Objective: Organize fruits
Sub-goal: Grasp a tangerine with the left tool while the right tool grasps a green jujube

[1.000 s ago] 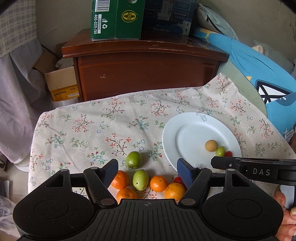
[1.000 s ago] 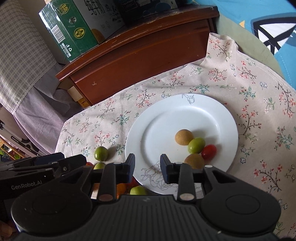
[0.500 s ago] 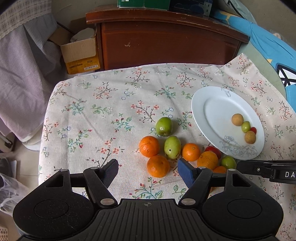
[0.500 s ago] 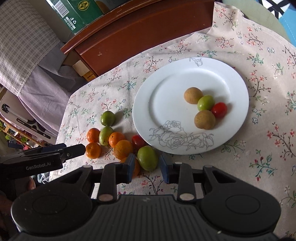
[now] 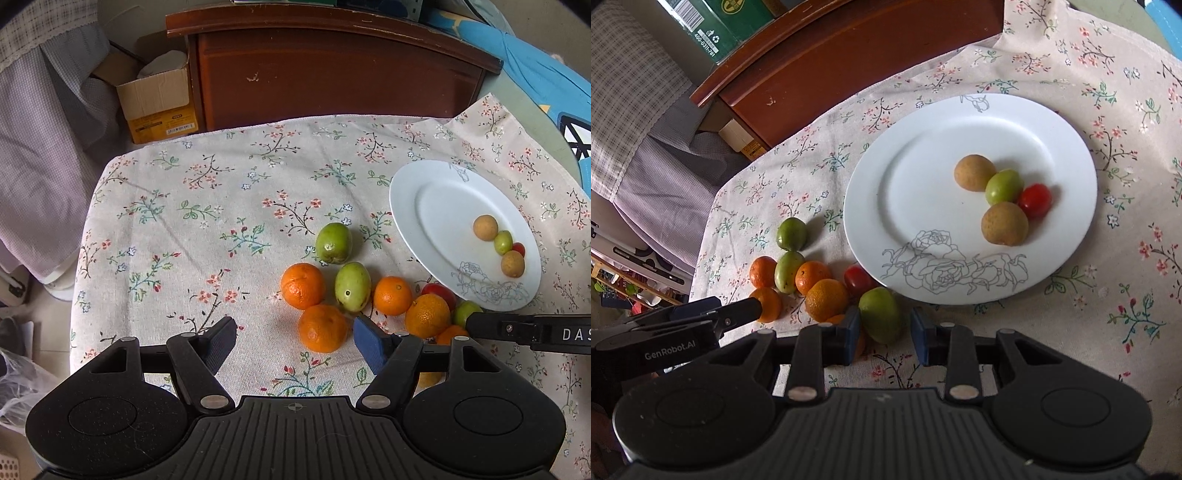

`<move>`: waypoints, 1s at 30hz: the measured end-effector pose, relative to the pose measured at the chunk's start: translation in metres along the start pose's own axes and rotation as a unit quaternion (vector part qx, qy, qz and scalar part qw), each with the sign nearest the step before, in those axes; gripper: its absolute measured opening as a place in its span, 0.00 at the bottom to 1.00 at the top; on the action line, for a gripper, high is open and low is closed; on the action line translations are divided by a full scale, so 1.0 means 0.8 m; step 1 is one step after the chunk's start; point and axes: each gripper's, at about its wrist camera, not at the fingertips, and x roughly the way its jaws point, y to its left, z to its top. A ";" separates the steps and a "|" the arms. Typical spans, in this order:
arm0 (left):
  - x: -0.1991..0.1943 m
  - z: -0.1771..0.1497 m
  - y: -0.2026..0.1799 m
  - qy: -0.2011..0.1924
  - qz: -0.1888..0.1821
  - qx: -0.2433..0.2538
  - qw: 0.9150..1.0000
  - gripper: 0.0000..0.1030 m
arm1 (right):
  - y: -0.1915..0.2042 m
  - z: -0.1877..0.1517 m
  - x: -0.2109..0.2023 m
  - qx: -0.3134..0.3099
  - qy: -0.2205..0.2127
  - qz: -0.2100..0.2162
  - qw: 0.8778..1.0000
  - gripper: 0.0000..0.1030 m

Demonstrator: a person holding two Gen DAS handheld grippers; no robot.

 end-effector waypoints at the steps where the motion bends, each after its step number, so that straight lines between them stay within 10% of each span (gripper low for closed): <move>1: 0.002 0.000 -0.001 -0.001 -0.001 0.002 1.000 0.68 | 0.000 0.001 0.001 0.002 -0.001 0.001 1.000 0.30; 30: 0.023 -0.009 -0.019 -0.005 -0.011 0.034 0.999 0.35 | 0.009 -0.003 0.006 -0.015 0.001 0.005 1.000 0.25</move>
